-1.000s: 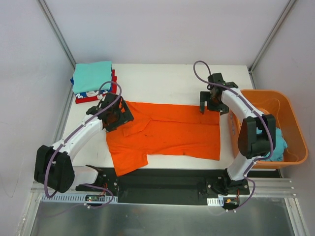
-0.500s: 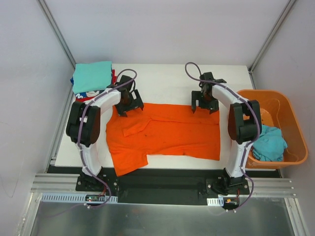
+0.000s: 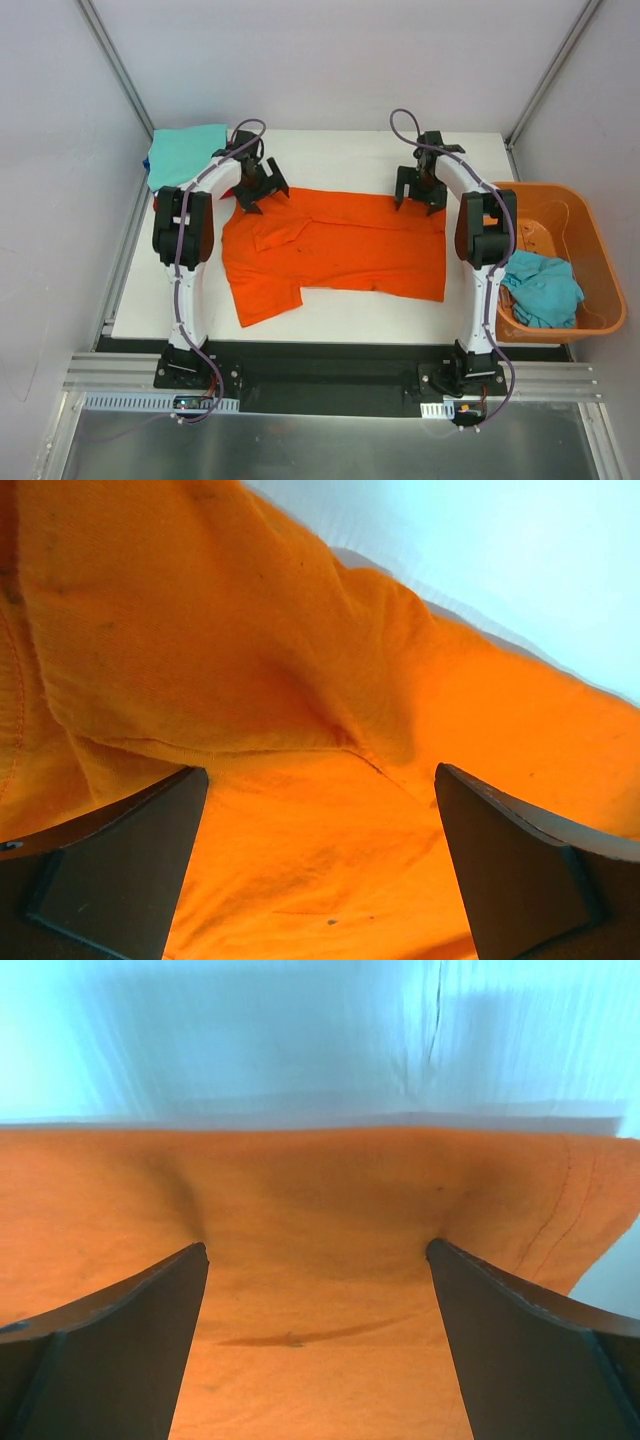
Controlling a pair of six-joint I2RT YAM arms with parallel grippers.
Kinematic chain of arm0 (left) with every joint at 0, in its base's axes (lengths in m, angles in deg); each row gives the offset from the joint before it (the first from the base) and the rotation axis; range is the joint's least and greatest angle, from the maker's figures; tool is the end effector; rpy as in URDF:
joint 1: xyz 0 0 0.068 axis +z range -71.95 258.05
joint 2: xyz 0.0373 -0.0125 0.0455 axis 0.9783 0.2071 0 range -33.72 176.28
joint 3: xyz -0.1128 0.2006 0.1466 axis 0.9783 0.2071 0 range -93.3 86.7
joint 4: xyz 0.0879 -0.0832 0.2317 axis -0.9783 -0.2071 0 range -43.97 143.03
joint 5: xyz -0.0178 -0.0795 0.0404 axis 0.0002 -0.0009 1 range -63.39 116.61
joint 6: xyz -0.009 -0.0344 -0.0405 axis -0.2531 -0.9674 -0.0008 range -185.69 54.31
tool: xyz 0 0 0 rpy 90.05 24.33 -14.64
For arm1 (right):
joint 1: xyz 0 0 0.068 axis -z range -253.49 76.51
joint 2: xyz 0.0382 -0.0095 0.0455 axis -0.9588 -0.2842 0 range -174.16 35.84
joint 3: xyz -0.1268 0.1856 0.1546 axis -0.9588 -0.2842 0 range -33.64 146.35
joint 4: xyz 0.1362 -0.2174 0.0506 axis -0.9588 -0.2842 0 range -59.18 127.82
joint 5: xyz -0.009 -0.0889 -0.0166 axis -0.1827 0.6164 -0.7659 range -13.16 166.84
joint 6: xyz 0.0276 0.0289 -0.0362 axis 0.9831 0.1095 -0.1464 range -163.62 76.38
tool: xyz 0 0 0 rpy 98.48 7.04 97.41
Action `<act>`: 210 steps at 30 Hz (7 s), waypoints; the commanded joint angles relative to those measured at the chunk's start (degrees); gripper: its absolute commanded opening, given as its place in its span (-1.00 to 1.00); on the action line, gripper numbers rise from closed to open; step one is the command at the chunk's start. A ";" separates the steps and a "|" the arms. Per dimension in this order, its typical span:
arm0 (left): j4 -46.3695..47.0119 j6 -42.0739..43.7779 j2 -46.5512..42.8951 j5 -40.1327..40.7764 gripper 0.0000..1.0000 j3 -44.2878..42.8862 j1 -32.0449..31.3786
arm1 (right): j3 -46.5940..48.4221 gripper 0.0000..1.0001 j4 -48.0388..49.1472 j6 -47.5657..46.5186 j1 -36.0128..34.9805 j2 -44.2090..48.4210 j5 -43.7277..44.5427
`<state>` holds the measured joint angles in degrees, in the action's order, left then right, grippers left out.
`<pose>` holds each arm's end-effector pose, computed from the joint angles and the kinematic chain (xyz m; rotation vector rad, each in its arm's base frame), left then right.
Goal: Fold and stack the t-shirts
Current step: Fold the flattened tshirt in 1/3 of the way, then grap the side of the flattened tshirt closest away from the robot with both arms, then fold the other side of the tshirt into a rectangle
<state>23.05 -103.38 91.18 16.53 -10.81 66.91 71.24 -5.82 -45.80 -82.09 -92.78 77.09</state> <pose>0.4648 -0.0979 0.1787 -0.5407 2.5892 -0.5323 0.4700 0.0710 0.1749 -0.2568 2.7350 0.0248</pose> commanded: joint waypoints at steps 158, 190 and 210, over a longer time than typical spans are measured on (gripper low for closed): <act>-0.96 2.45 -21.09 3.23 0.99 11.19 -2.83 | -24.19 0.93 5.49 4.90 -7.21 30.88 0.36; 4.14 -0.19 2.88 -2.91 0.99 -9.96 -6.35 | -31.58 0.93 4.35 6.83 -11.00 32.38 4.76; 5.80 0.26 -22.76 9.73 0.98 13.80 -11.19 | -3.38 0.93 1.55 2.61 -6.52 10.59 8.19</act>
<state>27.55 -103.03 82.70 18.69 -6.09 58.32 59.63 -2.08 -41.71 -89.96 -76.19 84.87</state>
